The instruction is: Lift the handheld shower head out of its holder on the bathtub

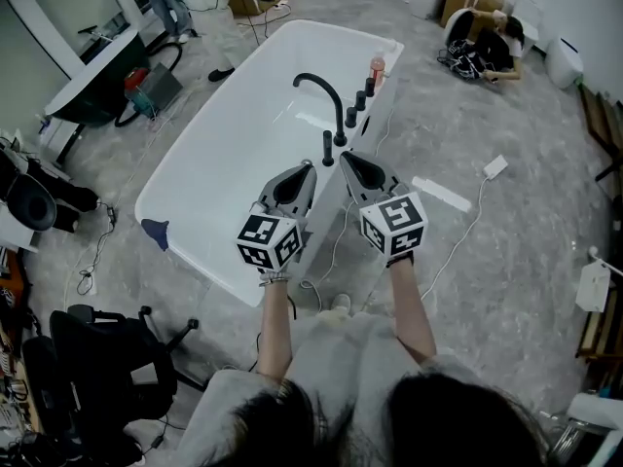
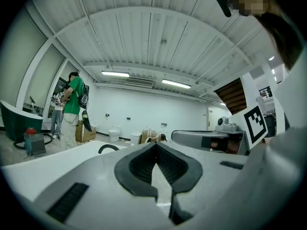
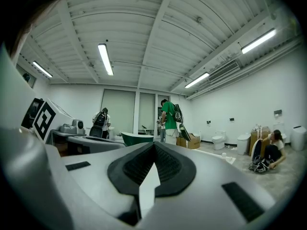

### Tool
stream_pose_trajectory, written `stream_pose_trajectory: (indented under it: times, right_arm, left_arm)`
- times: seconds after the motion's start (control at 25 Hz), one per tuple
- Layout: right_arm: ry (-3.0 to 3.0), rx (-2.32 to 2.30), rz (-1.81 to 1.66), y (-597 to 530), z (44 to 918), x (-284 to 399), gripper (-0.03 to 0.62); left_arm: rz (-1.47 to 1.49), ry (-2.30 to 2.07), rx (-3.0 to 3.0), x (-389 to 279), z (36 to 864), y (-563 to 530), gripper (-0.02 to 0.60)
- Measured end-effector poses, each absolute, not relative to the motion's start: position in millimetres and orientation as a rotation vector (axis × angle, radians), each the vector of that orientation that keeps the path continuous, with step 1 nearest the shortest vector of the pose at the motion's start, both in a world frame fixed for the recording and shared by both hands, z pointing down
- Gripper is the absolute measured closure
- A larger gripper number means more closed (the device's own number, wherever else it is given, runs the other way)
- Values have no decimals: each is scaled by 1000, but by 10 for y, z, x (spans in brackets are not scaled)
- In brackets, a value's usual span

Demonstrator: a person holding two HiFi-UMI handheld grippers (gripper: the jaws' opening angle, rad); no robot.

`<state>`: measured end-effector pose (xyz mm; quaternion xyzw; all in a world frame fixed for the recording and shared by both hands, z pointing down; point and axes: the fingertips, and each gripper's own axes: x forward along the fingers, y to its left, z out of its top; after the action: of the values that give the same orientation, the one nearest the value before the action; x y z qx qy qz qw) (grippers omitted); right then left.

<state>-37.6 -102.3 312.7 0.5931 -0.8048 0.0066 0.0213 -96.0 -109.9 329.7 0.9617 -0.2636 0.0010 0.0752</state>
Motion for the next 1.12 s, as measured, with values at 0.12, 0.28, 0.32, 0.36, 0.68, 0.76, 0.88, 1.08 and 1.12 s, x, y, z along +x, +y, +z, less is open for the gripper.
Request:
stream_pose_trajectory:
  times: [0.12, 0.28, 0.32, 0.36, 0.68, 0.76, 0.88, 1.08, 1.12]
  right_arm:
    - [-2490, 1853, 18, -1072, 3159, -333, 594]
    - [-2490, 1830, 40, -1163, 3231, -252, 594]
    - [-2496, 1822, 44, -1199, 3242, -226, 594]
    - [-2503, 1813, 48, -1241, 3254, -196, 594]
    - [-2583, 1643, 87, -1684, 3331, 23, 594]
    - [-2602, 1608, 97, -1815, 3340, 117, 594]
    - [-2640, 1539, 108, -1993, 3356, 206, 594]
    - [-2680, 1437, 89, -2177, 3407, 362, 594]
    - [-2686, 1421, 88, -2207, 3411, 412, 594]
  left_arm:
    - [7, -782, 2883, -913, 3356, -1142, 577]
    - [24, -802, 2866, -859, 3412, -1241, 577]
    - [25, -814, 2860, -847, 3419, -1275, 577]
    - [29, -827, 2854, -828, 3436, -1310, 577]
    - [24, -975, 2758, -592, 3543, -1642, 577]
    - [35, -995, 2745, -460, 3560, -1713, 577]
    - [50, -1044, 2712, -316, 3629, -1814, 577]
    - [41, -1123, 2668, -84, 3711, -1966, 577]
    - [35, -1139, 2657, -38, 3723, -1990, 577]
